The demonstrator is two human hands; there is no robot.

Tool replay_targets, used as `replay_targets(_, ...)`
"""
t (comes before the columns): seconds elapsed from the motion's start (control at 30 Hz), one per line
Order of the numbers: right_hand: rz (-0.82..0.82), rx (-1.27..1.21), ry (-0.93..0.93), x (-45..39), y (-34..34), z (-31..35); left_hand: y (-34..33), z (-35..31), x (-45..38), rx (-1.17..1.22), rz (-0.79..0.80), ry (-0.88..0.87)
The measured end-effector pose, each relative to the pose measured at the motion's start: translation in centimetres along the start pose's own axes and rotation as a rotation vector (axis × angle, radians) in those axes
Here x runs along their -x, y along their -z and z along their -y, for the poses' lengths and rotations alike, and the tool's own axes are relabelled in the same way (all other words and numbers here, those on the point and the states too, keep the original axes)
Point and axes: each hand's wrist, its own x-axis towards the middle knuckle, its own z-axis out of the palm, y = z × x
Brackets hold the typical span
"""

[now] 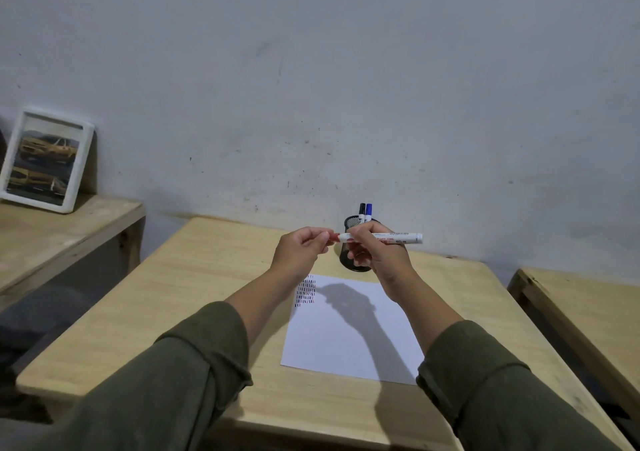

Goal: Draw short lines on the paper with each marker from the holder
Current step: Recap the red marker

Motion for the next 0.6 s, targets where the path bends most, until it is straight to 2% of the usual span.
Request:
replay_targets(0.2,0.038,0.052,0.027,0.0,0.4,0.4,-0.8,-1.0,-0.4,0.022,0.083,0.065)
replay_targets(0.33,0.024,-0.059,0.038,-0.3,0.4,0.3,-1.4,-1.2,-0.7,-0.014,0.036,-0.034)
replay_targets(0.47,-0.006,-0.147,0.014,-0.2,0.3,-0.3,-1.8,-0.6,-0.6,-0.147,-0.027,-0.141)
replay_targets(0.6,0.004,-0.084,0.017,0.1,0.5,-0.6,-1.9,-0.1,-0.5,-0.123,0.006,-0.158)
